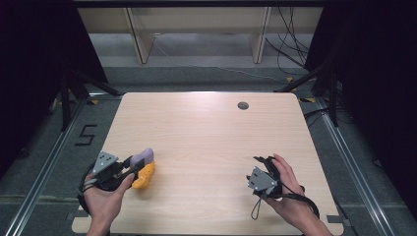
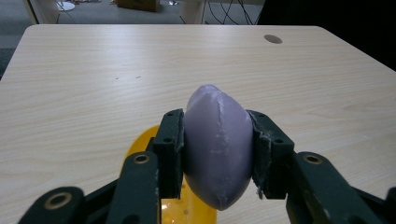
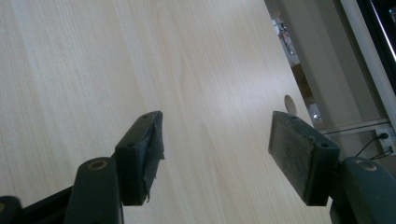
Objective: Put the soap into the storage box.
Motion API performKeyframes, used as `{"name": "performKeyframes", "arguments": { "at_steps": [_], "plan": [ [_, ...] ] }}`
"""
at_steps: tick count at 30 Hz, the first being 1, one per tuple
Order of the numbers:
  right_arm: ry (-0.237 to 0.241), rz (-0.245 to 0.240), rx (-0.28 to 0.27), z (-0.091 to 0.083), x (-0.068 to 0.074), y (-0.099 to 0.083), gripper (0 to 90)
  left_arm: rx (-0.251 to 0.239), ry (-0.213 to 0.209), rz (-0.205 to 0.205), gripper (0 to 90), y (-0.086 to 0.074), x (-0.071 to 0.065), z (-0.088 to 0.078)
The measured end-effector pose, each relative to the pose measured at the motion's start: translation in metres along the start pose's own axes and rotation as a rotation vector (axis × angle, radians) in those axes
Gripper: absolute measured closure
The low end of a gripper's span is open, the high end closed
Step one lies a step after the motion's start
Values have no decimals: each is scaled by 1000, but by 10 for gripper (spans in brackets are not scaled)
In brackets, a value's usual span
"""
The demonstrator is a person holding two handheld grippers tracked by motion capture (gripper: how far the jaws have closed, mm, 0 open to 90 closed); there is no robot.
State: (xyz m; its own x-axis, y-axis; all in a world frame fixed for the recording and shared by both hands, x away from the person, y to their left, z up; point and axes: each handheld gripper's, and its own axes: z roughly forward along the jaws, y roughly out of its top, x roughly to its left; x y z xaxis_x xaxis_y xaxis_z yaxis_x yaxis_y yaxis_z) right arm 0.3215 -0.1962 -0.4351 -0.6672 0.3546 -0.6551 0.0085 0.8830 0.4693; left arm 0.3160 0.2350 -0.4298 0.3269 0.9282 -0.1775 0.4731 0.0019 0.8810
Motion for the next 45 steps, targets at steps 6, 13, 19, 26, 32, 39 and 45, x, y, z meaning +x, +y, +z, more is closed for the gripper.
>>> {"name": "performKeyframes", "arguments": {
  "at_steps": [6,13,19,26,32,39,45],
  "plan": [
    [1,12,5,0,1,-1,361,0,22,3,590,-3,3,1],
    [4,17,7,0,1,-1,360,15,49,-10,591,-10,8,4],
    [13,-14,-3,1,-1,-1,360,34,80,-8,590,-13,10,6],
    [9,-9,-2,1,0,-1,360,43,95,-7,590,-15,13,10],
    [11,5,8,1,0,-2,361,56,109,-12,590,-17,15,16],
    [11,12,15,1,1,-1,363,59,116,-7,589,-19,15,20],
    [11,7,13,1,1,-1,363,71,120,-4,589,-22,14,24]
  ]
}}
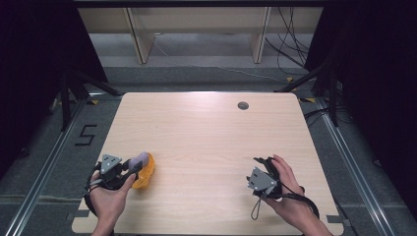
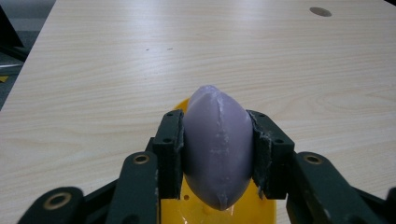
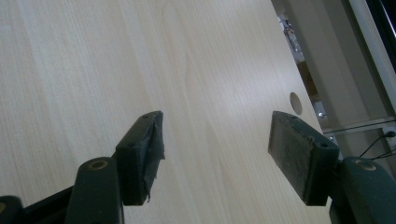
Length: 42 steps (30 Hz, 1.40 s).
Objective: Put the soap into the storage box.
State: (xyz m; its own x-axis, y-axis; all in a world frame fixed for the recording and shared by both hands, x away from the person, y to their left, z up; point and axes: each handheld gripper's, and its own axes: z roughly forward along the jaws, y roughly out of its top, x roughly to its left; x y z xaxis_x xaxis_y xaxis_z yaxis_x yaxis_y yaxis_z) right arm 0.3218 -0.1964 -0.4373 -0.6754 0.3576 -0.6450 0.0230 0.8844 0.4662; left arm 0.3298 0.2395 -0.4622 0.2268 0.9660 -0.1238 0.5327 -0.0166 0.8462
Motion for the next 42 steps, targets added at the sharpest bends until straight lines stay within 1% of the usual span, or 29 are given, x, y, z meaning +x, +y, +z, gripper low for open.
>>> {"name": "performKeyframes", "arguments": {
  "at_steps": [1,7,9,10,11,13,20,23,24,27,28,29,30,31,32,34,35,37,40,41,42],
  "plan": [
    [3,0,0,0,0,0,363,-2,-4,1,589,-1,0,1],
    [3,1,3,0,0,0,364,4,-2,4,588,-1,-1,3],
    [2,-7,7,0,-1,0,364,11,0,5,588,-2,-1,4],
    [2,-5,7,0,-1,0,364,13,-4,6,588,-3,0,4],
    [15,24,-6,1,1,0,364,15,-3,5,588,-3,0,5],
    [14,-1,-11,1,0,1,364,15,0,-1,587,-4,-1,5],
    [19,-7,-12,1,1,1,363,20,-5,7,586,-4,0,6],
    [21,-5,-10,1,1,1,363,29,-4,14,585,-4,0,6],
    [21,18,-4,1,2,1,363,39,-1,14,585,-6,-1,6],
    [23,16,-7,0,2,1,363,44,-7,11,584,-7,-1,6],
    [19,16,-6,0,2,1,362,57,-5,17,584,-8,-2,5],
    [19,16,-6,0,2,1,362,57,-5,17,584,-8,-2,5],
    [20,17,-7,0,2,0,362,74,0,26,584,-10,-2,5],
    [20,17,-7,0,2,0,362,74,0,26,584,-10,-2,5],
    [22,18,-4,0,3,0,360,83,-8,34,584,-11,-2,5],
    [16,27,0,0,3,0,360,100,-5,38,584,-12,-1,5],
    [8,7,11,-1,2,-1,359,104,-4,38,584,-13,-2,5],
    [14,7,12,0,2,-1,359,121,-4,49,583,-14,-1,5],
    [12,-1,10,-1,2,-1,358,118,-4,49,581,-13,-2,4],
    [15,-28,-2,0,0,0,358,113,-7,51,578,-12,-2,4],
    [10,-36,-2,0,-1,0,357,109,-3,53,570,-11,-2,3]
  ]
}}
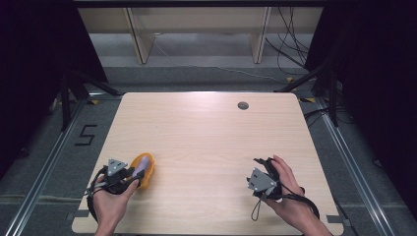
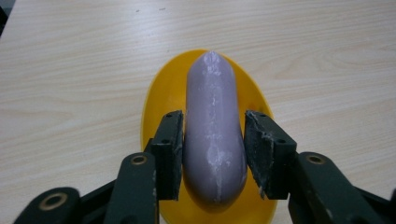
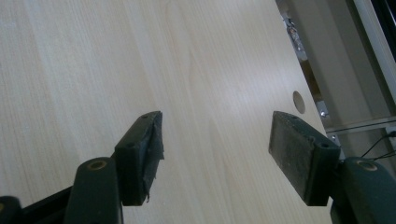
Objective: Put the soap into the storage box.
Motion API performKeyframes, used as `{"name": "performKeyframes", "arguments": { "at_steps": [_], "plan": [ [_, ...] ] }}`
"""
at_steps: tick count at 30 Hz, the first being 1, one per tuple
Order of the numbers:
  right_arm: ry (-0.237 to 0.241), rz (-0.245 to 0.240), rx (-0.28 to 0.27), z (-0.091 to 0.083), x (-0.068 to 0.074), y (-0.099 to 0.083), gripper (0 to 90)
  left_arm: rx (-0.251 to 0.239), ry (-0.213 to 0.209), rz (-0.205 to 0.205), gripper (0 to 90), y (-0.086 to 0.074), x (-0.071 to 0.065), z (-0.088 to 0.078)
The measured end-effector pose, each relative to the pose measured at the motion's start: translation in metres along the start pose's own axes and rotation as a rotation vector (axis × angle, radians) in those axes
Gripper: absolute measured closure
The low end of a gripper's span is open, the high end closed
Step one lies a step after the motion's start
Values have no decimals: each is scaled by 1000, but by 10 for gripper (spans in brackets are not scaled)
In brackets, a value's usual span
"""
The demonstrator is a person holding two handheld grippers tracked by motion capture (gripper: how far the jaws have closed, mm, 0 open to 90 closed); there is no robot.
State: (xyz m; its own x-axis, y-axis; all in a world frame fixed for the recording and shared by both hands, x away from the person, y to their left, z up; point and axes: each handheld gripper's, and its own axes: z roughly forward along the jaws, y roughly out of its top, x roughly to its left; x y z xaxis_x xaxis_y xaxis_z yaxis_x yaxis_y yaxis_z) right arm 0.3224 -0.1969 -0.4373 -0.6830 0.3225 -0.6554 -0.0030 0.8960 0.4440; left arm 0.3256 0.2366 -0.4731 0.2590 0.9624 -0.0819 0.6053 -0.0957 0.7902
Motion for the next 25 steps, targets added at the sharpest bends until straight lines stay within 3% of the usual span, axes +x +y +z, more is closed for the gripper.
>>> {"name": "performKeyframes", "arguments": {
  "at_steps": [1,2,3,4,6,11,12,13,14,15,16,17,18,19,21,22,25],
  "plan": [
    [6,46,18,-1,2,0,357,-5,6,2,561,1,0,-1],
    [4,8,2,0,1,0,357,-9,4,4,546,1,0,-2],
    [9,42,13,-1,3,0,355,-16,3,-2,533,1,0,-2],
    [11,43,16,0,2,-1,355,-19,4,-5,519,1,0,-4],
    [6,2,2,1,1,-1,353,-35,-3,-10,491,2,1,-7],
    [7,10,5,0,1,-2,347,-104,-19,-1,428,3,-1,-23],
    [11,47,22,-1,2,-3,346,-119,-26,13,414,2,-1,-28],
    [11,47,22,-1,2,-3,346,-119,-26,13,403,2,-1,-28],
    [13,57,22,-1,3,-4,344,-162,-53,11,393,-3,0,-34],
    [13,57,22,-1,3,-4,344,-162,-53,11,383,-3,0,-34],
    [21,29,12,0,1,-5,341,-193,-73,8,378,-11,1,-40],
    [19,68,26,0,3,-5,338,-193,-73,8,378,-11,1,-40],
    [36,87,30,0,5,-6,335,-208,-78,-3,375,-22,2,-45],
    [47,66,9,1,4,-6,333,-214,-89,-16,374,-30,4,-46],
    [66,88,4,2,5,-7,333,-216,-101,-27,376,-36,5,-46],
    [88,142,17,2,9,-8,332,-197,-102,-40,376,-44,6,-47],
    [99,134,4,4,7,-10,329,-181,-108,-49,378,-47,8,-47]
  ]
}}
